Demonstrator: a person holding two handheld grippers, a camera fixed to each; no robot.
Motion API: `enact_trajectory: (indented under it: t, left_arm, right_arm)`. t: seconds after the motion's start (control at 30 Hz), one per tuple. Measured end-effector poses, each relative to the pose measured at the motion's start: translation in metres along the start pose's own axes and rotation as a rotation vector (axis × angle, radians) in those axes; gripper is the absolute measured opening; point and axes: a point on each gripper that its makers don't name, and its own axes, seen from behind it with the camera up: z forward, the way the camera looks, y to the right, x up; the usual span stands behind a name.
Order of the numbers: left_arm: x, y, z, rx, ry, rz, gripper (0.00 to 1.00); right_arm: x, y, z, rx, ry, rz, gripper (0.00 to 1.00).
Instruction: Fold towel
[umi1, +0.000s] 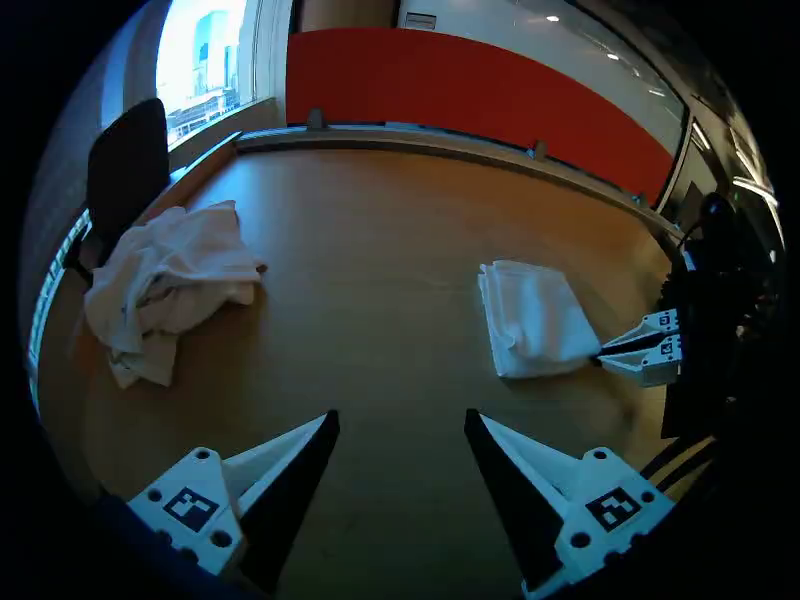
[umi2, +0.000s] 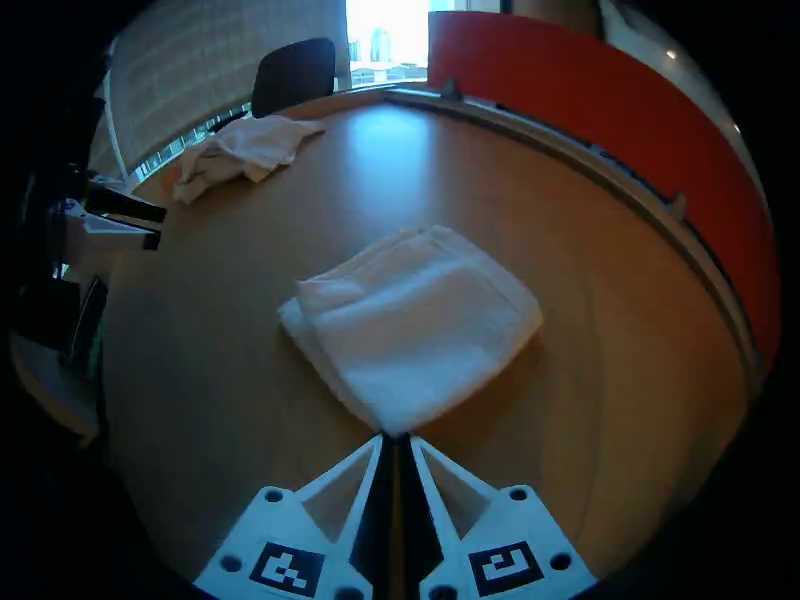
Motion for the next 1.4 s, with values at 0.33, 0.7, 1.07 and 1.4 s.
enact_trajectory:
  t: [0.33,0.7,1.07,1.4]
  left_arm:
    - [0.002,-0.003,-0.002,0.002,0.004,0.021,0.93]
    - [0.013,-0.002,-0.008,-0.002,0.023,0.035,0.93]
    - [0.024,0.003,-0.011,-0.008,0.039,0.03,0.93]
    - [0.025,0.008,-0.015,-0.015,0.044,0.033,0.93]
  right_arm:
    - [0.053,0.005,-0.025,0.004,0.057,-0.063,0.05]
    - [0.123,0.013,-0.058,-0.006,0.137,-0.143,0.05]
    - [0.166,0.017,-0.094,-0.017,0.187,-0.169,0.05]
    - [0.17,0.022,-0.113,-0.026,0.211,-0.162,0.05]
